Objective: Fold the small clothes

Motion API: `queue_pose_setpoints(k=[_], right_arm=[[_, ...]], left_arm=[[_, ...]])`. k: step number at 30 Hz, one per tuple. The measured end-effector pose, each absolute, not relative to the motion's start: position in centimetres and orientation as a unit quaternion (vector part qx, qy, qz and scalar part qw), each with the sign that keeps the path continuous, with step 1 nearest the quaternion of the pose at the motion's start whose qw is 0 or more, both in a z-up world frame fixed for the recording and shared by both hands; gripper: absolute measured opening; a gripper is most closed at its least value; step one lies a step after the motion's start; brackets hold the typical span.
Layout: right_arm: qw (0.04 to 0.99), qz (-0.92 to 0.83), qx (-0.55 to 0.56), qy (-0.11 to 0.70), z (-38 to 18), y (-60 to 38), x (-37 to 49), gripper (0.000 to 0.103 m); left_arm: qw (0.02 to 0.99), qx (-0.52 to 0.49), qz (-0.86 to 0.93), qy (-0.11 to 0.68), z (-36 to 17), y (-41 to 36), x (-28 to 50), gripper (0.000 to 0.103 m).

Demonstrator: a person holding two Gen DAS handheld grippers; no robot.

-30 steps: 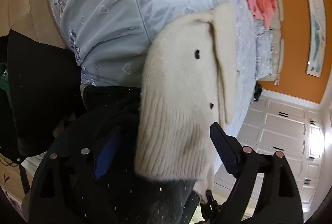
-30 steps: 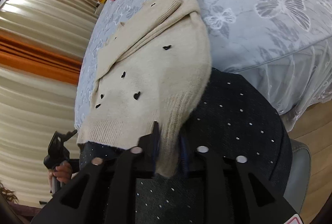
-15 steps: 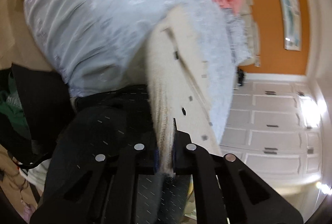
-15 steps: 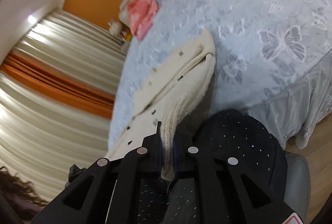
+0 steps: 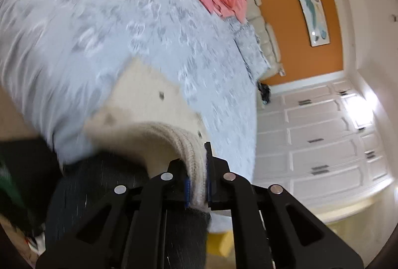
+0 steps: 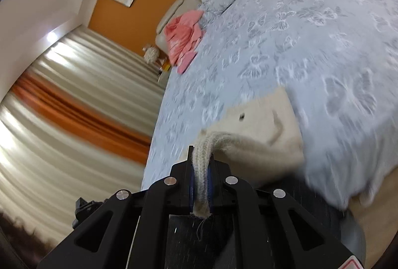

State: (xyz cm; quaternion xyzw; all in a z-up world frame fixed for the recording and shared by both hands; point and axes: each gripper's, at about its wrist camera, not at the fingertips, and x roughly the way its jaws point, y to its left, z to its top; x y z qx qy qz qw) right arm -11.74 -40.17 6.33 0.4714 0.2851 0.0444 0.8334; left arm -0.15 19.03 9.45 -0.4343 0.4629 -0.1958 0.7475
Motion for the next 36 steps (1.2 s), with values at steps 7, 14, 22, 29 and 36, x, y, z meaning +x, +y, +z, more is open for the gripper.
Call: queue_pose_setpoints(k=[7,14,22,29,36], right_arm=[[0.787,0.001,0.516,0.339,-2.4,-43.4,1.7,0.008],[0.740,-0.050,0.545,0.391,-9.7,-45.0,10.5,0.010],[0.731,-0.023,0.569,0.376,-11.2,-45.8,10.6,0.034],[0.815,-0.061,0.426,0.389,-6.8,-44.2,5.1,0.061],[0.806,-0.081,0.319,0.492,-8.9,-39.4,2.6,0.062]], left_arm=[[0.776,-0.385,-0.111,0.486,1.9,14.0,13.2,0.008],[0.758,-0.394,-0.044,0.517,-5.2,12.0,20.2,0.009],[0.732,-0.403,-0.053,0.547,-8.7,12.5,22.7,0.046],[0.809,-0.304,-0.069,0.499,-3.4,14.3,17.1,0.074],[0.792,-0.204,-0.009,0.576,-6.3,12.7,14.6,0.080]])
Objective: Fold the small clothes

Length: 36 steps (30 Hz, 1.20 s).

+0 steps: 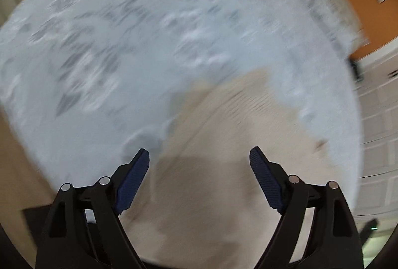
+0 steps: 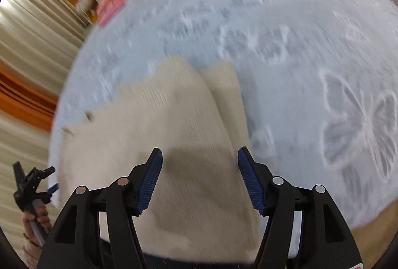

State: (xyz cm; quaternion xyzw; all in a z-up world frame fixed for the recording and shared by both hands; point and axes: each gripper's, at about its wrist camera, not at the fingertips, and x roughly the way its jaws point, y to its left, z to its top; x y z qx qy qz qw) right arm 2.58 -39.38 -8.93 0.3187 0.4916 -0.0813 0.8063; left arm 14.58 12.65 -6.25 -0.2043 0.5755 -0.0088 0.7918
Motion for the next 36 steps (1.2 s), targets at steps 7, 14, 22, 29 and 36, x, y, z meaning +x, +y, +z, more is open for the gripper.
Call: queue_pose_setpoints(k=[7,14,22,29,36], right_arm=[[0.790,-0.082,0.345,0.499,-10.3,-38.1,-0.6,0.072],[0.827,-0.087,0.286,0.477,-4.6,-38.8,-0.4,0.009],[0.798,-0.102,0.278,0.525,-9.1,-39.2,-0.4,0.020],[0.843,-0.065,0.246,0.473,-2.9,-38.4,3.7,0.021],[0.813,-0.058,0.177,0.551,-9.1,-36.3,13.7,0.010]], left_arm=[[0.739,-0.257,-0.003,0.623,-10.0,14.6,9.3,0.076],[0.747,-0.246,-0.033,0.617,-7.3,15.3,10.3,0.021],[0.749,-0.204,-0.015,0.630,-8.9,15.5,10.5,0.023],[0.798,-0.192,-0.081,0.566,-2.8,10.7,14.4,0.034],[0.769,-0.118,-0.059,0.625,-9.3,4.0,20.8,0.034]])
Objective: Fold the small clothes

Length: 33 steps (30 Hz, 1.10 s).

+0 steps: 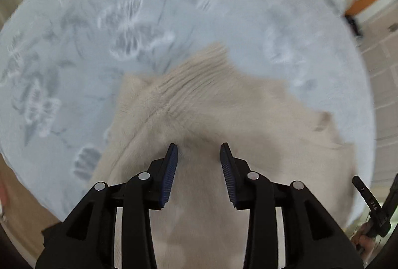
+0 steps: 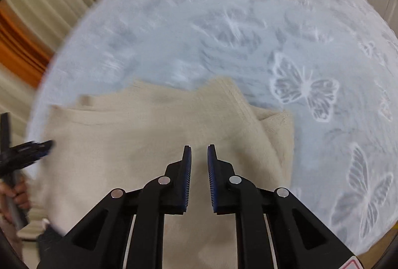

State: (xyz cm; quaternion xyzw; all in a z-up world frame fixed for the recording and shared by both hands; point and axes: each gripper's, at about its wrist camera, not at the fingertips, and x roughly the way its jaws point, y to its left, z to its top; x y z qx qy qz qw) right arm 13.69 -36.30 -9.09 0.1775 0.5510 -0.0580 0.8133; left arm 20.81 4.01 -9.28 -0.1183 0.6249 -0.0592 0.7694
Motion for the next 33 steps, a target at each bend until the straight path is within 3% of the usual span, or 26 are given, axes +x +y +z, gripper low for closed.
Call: queue_pose_setpoints(k=[2,5,7,10,15,17,22,24,28,31,33], right_arm=[[0.806,-0.071,0.195,0.555,-11.5,-38.4,14.9,0.002],[0.796,-0.083,0.255,0.543,-10.7,-40.3,14.9,0.000],[0.814,-0.085,0.246,0.519,-8.6,-40.1,14.3,0.010],[0.829,-0.108,0.244,0.492,-7.1,-40.7,12.6,0.049],[0.817,-0.103,0.231,0.519,-9.8,-41.3,14.3,0.050],[0.818,-0.085,0.224,0.523,-9.9,-40.5,15.1,0.045],[0.818,-0.076,0.206,0.531,-10.1,-39.8,16.3,0.048],[0.810,-0.054,0.218,0.542,-11.1,-40.0,16.6,0.007],[0.831,-0.090,0.236,0.496,-8.8,-42.2,15.6,0.006],[0.798,-0.100,0.252,0.538,-12.7,-43.6,16.4,0.007],[0.803,-0.097,0.255,0.530,-12.2,-43.3,16.4,0.010]], left_arm=[[0.774,-0.132,-0.056,0.617,-10.0,4.1,21.6,0.039],[0.766,-0.137,-0.066,0.625,-9.8,3.9,22.3,0.051],[0.764,-0.140,-0.082,0.625,-9.8,4.0,22.4,0.054],[0.770,-0.132,-0.100,0.616,-9.8,3.7,21.9,0.060],[0.791,-0.089,-0.112,0.596,-10.0,1.3,21.2,0.080],[0.796,-0.064,-0.104,0.593,-10.1,0.3,21.1,0.084],[0.799,-0.065,-0.095,0.591,-10.3,-0.3,21.3,0.087],[0.797,-0.067,-0.095,0.592,-10.3,-0.1,21.4,0.088],[0.795,-0.073,-0.097,0.595,-10.2,0.7,21.0,0.088],[0.795,-0.076,-0.094,0.594,-10.3,0.8,21.1,0.089],[0.795,-0.076,-0.089,0.596,-10.3,0.6,21.1,0.090]])
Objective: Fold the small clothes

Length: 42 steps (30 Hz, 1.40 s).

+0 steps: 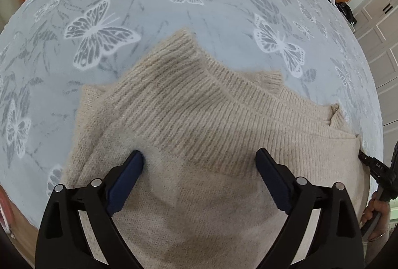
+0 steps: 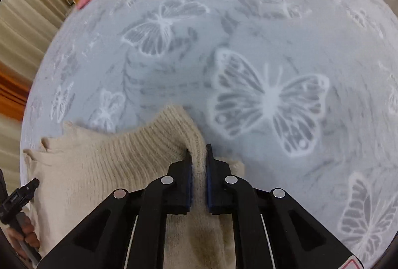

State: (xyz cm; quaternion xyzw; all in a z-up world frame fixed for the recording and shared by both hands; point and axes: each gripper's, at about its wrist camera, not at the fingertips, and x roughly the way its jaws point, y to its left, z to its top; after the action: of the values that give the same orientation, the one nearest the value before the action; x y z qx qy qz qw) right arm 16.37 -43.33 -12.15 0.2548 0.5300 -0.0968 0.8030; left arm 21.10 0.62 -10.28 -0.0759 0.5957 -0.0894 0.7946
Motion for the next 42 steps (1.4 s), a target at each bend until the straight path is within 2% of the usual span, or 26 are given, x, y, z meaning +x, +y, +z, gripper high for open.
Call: queue_pose_setpoints(k=[1,3,4,5,7,12,15,19,20,21,22,23,26,29,32,35,39,40,42], right_arm=[[0.803,-0.093,0.268,0.524,-11.4,-43.3,16.2,0.020],[0.815,-0.082,0.289,0.496,-8.7,-42.8,14.5,0.024],[0.822,-0.083,0.282,0.487,-7.4,-42.3,13.4,0.037],[0.830,-0.090,0.274,0.478,-6.1,-41.9,11.4,0.056],[0.831,-0.096,0.276,0.473,-5.3,-41.5,7.5,0.067],[0.780,-0.088,0.346,0.515,-9.0,-41.1,-1.5,0.068],[0.732,-0.071,0.418,0.533,-12.7,-40.5,-4.1,0.068],[0.695,-0.031,0.511,0.504,-14.8,-39.8,-3.7,0.067],[0.693,-0.037,0.516,0.502,-14.9,-39.6,-3.2,0.058],[0.699,-0.043,0.512,0.498,-14.6,-39.4,-2.5,0.041],[0.704,-0.034,0.516,0.487,-14.0,-39.3,-2.1,0.014],[0.714,-0.031,0.523,0.465,-12.5,-39.3,-2.1,0.013],[0.765,-0.028,0.473,0.437,-7.5,-38.7,-2.3,0.009],[0.791,-0.040,0.415,0.447,-5.7,-38.3,-2.3,0.008],[0.749,-0.078,0.383,0.535,-11.9,-38.8,-0.8,0.008],[0.754,-0.086,0.365,0.540,-11.6,-37.5,-1.0,0.012],[0.777,-0.143,0.288,0.541,-7.6,-35.6,-0.7,0.032],[0.786,-0.167,0.262,0.534,-6.2,-35.0,-0.7,0.044],[0.815,-0.188,0.212,0.506,-2.9,-33.7,0.1,0.048]], left_arm=[[0.794,-0.086,-0.089,0.595,-10.0,0.8,21.1,0.089],[0.793,-0.129,-0.097,0.588,-8.8,2.3,20.6,0.088],[0.790,-0.152,-0.100,0.585,-8.2,3.3,20.2,0.087],[0.789,-0.178,-0.100,0.580,-7.3,4.9,19.3,0.087],[0.788,-0.198,-0.087,0.577,-6.5,7.4,17.8,0.087],[0.747,-0.290,-0.022,0.598,-8.3,15.3,10.9,0.089],[0.706,-0.349,-0.005,0.617,-10.9,17.0,8.3,0.089],[0.633,-0.467,-0.050,0.616,-14.2,16.1,7.1,0.087],[0.620,-0.484,-0.061,0.614,-14.8,15.6,7.2,0.071],[0.610,-0.496,-0.059,0.615,-15.4,15.1,7.4,0.058],[0.604,-0.502,-0.051,0.617,-15.5,14.8,7.5,0.045],[0.605,-0.508,-0.043,0.612,-15.2,14.8,7.6,0.020],[0.648,-0.493,-0.062,0.577,-11.4,15.2,7.7,0.016],[0.678,-0.458,-0.073,0.570,-9.0,15.5,7.8,0.015],[0.655,-0.461,-0.047,0.597,-11.6,15.5,7.9,0.015],[0.638,-0.480,-0.028,0.601,-13.0,16.0,6.7,0.016],[0.661,-0.453,-0.046,0.597,-11.6,15.7,6.9,0.016],[0.664,-0.447,-0.047,0.597,-11.5,15.6,6.9,0.016],[0.670,-0.440,-0.049,0.596,-11.1,15.4,7.2,0.016]])
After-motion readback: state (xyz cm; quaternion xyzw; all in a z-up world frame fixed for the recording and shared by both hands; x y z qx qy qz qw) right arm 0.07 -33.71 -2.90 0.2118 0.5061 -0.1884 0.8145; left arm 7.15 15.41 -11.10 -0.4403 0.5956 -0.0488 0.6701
